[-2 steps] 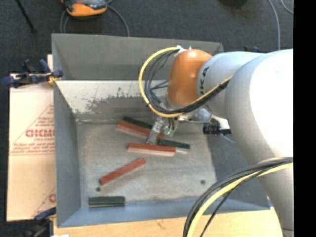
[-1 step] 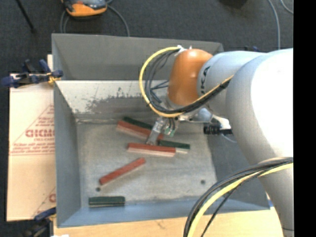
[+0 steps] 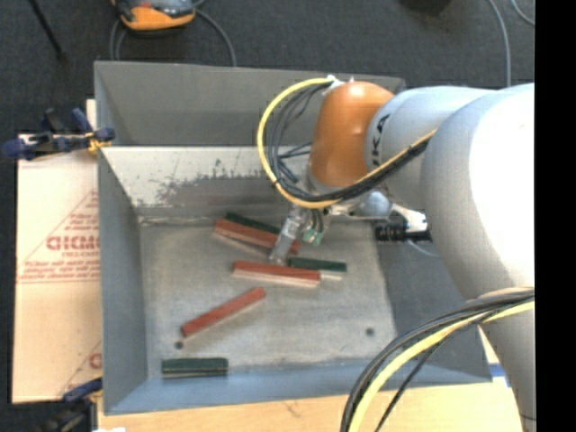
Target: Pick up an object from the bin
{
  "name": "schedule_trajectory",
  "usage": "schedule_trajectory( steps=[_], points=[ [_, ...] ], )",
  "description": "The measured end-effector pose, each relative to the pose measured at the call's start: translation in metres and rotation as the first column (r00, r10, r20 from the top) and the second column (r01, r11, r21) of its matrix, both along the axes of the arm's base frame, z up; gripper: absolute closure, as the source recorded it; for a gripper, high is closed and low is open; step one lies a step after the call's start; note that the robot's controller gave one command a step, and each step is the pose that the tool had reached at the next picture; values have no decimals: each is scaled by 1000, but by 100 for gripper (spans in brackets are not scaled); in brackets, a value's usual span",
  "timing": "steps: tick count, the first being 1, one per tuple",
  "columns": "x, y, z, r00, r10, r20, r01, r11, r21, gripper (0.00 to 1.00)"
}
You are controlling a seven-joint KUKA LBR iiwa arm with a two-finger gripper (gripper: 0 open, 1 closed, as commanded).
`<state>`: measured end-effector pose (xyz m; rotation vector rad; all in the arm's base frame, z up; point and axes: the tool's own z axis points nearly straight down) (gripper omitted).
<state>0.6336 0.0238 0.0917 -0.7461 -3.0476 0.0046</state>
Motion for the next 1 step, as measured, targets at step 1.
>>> schedule_trajectory(
  steps=[1],
  points=[
    [2, 0, 17, 1000, 1, 5, -1, 1000, 1, 100]
  ],
)
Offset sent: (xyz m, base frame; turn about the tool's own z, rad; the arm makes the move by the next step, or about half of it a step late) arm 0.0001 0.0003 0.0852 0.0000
